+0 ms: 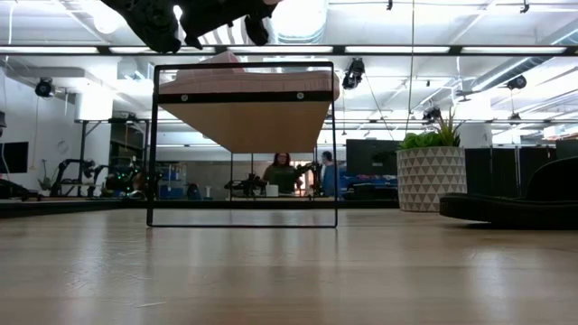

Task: Pick and place slides into the shelf
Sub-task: Put the pink slipper on the shelf

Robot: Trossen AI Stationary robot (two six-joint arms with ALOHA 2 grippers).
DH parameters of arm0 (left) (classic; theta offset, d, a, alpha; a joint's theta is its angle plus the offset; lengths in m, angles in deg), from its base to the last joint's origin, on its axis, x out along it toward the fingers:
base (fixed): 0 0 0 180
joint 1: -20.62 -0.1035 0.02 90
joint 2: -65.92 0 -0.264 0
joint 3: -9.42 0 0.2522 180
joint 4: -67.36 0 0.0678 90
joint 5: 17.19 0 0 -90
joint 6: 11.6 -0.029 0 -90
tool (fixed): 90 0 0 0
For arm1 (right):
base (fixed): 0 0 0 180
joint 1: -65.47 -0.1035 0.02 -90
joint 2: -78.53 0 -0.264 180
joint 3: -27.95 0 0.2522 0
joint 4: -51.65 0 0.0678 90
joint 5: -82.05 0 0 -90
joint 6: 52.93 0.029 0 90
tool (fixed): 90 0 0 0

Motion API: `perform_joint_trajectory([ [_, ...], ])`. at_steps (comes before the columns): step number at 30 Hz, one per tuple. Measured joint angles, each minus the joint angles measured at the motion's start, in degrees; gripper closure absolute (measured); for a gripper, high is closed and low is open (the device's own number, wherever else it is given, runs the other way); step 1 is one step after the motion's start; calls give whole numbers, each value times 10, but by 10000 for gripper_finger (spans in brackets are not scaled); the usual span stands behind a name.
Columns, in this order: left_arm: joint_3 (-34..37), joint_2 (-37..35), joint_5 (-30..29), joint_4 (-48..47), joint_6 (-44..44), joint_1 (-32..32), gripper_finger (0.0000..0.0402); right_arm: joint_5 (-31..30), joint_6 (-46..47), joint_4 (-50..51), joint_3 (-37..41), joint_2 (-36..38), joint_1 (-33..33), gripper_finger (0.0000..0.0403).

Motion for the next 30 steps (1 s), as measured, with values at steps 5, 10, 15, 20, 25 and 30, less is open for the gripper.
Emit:
perform_joint_trajectory([
  [5, 0, 0, 25, 0, -24, 0, 285, 8, 0, 0, 0, 2, 0, 394],
  [10, 0, 0, 52, 1, -24, -1, 242, 19, 0, 0, 0, 3, 0, 394],
  [15, 2, -6, 72, 0, -24, -6, 204, 19, 0, 2, 0, 10, 1, 394],
  [20, 9, -23, 93, 1, -24, -14, 188, 19, 4, 2, 0, 23, 1, 394],
  [25, 15, -42, 128, -1, -24, -18, 186, 17, 8, 4, -1, 29, 0, 394],
  [30, 19, -69, 209, -9, -53, -26, 186, 23, 29, 28, -1, 33, -1, 394],
])
